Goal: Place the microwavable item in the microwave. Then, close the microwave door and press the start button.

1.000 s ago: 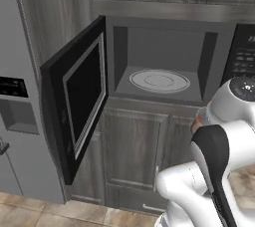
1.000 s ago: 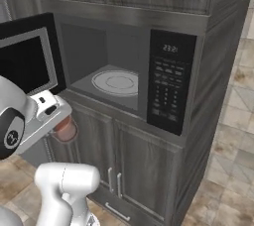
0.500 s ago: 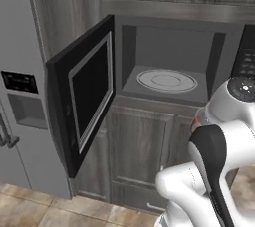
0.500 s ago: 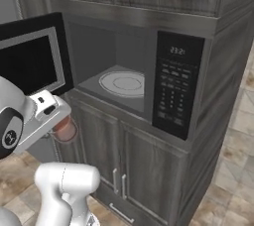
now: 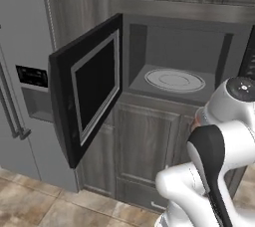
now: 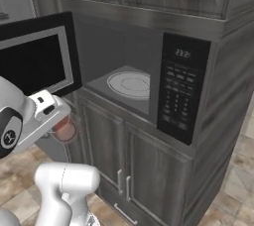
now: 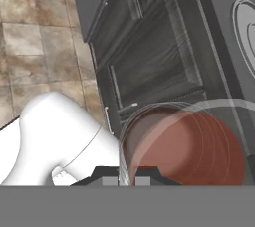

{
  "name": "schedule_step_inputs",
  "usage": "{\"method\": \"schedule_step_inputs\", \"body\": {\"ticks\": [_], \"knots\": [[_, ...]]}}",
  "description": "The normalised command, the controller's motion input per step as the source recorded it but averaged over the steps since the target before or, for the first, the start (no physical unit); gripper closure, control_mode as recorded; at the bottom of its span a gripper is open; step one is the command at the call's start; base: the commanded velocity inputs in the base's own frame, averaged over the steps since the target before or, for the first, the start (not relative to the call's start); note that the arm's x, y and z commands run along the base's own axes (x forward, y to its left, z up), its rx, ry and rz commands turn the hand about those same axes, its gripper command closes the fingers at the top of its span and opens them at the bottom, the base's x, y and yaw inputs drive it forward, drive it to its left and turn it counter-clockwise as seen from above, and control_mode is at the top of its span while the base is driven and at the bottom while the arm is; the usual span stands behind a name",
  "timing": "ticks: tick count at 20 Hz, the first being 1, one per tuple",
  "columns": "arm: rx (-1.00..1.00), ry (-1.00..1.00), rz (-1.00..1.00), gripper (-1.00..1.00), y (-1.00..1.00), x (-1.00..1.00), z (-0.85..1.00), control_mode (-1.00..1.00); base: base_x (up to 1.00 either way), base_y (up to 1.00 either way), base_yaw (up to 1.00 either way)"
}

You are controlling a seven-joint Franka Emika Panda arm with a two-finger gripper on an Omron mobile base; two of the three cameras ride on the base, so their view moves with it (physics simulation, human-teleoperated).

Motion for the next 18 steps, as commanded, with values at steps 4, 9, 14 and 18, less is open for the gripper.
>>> {"method": "schedule_step_inputs", "body": {"ticks": [4,9,14,18], "knots": [[0.0,0.0,0.0,1.0,0.0,0.0,0.0,1.0,0.0,-0.6,0.22],[0.0,0.0,0.0,1.0,0.0,0.0,0.0,1.0,0.0,-0.32,0.16],[0.0,0.0,0.0,1.0,0.0,0.0,0.0,1.0,0.0,-0.01,0.04],[0.0,0.0,0.0,1.0,0.0,0.0,0.0,1.0,0.06,0.0,0.0]]}}
